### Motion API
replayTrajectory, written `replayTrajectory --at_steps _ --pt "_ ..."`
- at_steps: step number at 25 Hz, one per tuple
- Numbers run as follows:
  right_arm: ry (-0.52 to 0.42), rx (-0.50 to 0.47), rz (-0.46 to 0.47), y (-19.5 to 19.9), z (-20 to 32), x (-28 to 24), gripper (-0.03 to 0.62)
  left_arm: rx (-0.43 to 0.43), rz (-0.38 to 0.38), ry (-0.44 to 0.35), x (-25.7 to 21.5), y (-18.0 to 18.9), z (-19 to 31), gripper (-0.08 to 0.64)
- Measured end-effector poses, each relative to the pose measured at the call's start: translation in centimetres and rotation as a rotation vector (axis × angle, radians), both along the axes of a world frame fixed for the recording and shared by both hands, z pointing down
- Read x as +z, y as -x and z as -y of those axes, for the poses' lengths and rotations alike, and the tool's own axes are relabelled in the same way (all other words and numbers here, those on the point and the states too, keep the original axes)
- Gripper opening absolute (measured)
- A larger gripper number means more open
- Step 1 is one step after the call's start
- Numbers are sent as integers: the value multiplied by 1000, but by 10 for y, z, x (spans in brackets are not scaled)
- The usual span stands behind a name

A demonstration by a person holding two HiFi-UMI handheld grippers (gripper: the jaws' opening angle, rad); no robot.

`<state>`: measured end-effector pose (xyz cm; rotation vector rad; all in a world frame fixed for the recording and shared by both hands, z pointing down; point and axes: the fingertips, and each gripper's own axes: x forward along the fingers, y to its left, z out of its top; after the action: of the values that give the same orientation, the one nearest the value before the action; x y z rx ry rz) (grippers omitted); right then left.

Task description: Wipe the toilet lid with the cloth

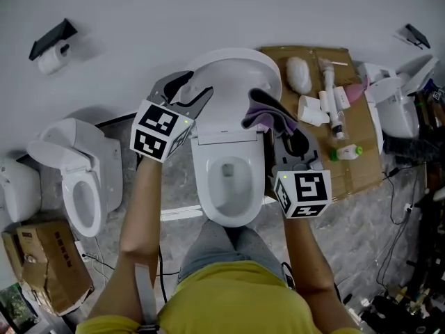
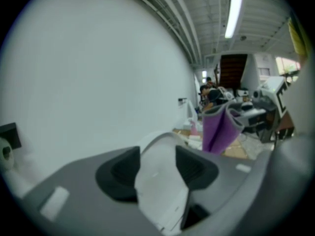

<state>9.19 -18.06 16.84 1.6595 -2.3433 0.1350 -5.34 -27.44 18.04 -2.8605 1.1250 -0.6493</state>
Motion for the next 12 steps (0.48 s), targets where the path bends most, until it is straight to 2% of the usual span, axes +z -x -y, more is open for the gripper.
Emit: replayTrajectory --at_steps 12 --pt "41 4 12 10 9 10 48 140 144 71 36 -2 64 247"
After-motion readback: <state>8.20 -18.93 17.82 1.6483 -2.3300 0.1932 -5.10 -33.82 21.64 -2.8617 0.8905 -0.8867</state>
